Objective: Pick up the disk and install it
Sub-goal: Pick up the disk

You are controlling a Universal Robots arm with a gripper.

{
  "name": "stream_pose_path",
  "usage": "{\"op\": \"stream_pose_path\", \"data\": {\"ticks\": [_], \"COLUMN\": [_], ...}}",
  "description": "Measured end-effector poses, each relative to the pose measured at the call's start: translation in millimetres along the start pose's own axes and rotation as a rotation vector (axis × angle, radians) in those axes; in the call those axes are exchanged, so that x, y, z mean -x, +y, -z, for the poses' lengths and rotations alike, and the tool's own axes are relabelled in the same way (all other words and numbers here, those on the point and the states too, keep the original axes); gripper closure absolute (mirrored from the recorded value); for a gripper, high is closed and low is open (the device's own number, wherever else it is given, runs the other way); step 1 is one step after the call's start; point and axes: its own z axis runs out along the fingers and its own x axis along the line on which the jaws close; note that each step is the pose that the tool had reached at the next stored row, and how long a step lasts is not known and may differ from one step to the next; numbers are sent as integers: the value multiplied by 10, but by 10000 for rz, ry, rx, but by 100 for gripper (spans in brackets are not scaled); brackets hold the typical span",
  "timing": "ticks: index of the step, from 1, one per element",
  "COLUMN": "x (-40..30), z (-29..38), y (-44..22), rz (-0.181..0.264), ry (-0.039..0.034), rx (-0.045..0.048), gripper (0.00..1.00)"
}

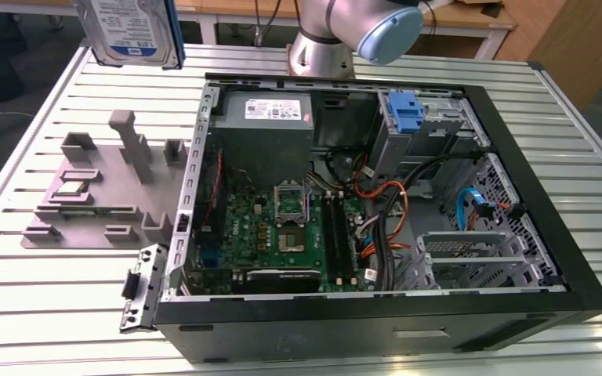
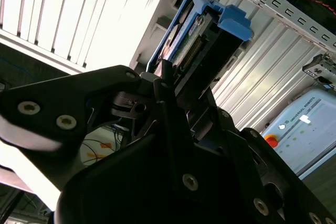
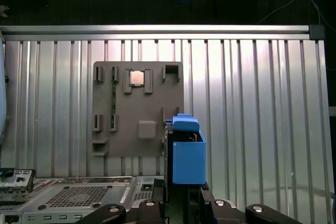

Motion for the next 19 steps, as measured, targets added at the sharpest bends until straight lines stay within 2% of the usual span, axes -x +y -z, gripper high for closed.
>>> {"op": "stream_pose_path", "data": {"ticks": [19], "x": [6], "z": [11], "y": [-189], "rz": [0], "ry": [0], "rx": [0], "gripper": [65]}}
